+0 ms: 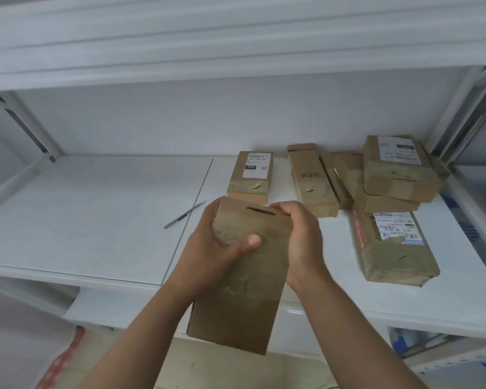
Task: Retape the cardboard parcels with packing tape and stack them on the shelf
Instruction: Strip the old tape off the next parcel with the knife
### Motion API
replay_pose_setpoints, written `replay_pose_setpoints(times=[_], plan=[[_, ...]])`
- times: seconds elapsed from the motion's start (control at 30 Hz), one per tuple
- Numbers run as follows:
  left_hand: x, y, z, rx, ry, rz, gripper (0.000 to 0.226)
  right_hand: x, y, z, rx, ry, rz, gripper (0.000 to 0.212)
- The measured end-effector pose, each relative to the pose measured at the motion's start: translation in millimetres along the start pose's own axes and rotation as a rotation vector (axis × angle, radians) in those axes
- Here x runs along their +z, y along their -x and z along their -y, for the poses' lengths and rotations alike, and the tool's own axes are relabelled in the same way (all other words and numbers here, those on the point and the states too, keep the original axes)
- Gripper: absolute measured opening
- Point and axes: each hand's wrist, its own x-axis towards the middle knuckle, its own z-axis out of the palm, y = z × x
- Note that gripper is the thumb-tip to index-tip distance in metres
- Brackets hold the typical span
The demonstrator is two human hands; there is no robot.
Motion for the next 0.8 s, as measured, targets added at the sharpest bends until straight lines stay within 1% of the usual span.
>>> replay_pose_setpoints(times=[0.07, 0.13, 0.23, 0.3, 0.4, 0.47, 0.5, 0.6, 0.7, 0.77, 0.8], plan=[[-2, -2, 5, 0.002, -0.091, -0.041, 0.083, 4, 3, -6, 0.044, 0.004, -0.029, 0.025], [-4, -3, 8, 0.0, -0.115, -0.037, 0.093, 5, 5, -9, 0.065, -0.025, -0.035, 0.024], [-3, -1, 9, 0.011, -0.165, -0.026, 0.113, 0, 4, -10, 0.007, -0.028, -0.036, 0.025], [1, 3, 9, 0.045, -0.244, -0.052, 0.12, -2, 2, -12, -0.024, -0.038, -0.05, 0.025], [5, 6, 15, 0.093, -0.332, -0.103, 0.116, -1, 2, -14, -0.02, -0.082, -0.059, 0.023], [3, 6, 17, 0.114, -0.32, -0.079, 0.113, -1, 1, -15, -0.04, -0.11, -0.044, 0.018], [1, 6, 18, 0.116, -0.305, -0.064, 0.108, -2, 0, -14, -0.042, -0.134, -0.033, 0.018], [-7, 5, 19, 0.099, -0.26, -0.076, 0.077, 0, -1, -17, -0.035, -0.194, 0.018, 0.019], [-20, 1, 16, 0.069, -0.307, -0.093, 0.058, 10, 1, -24, -0.001, -0.256, 0.111, 0.016], [-33, -1, 14, 0.076, -0.349, -0.078, 0.049, 15, -2, -29, -0.008, -0.236, 0.192, 0.017], [-41, -1, 15, 0.082, -0.373, -0.066, 0.051, 17, -4, -32, -0.036, -0.187, 0.239, 0.019]])
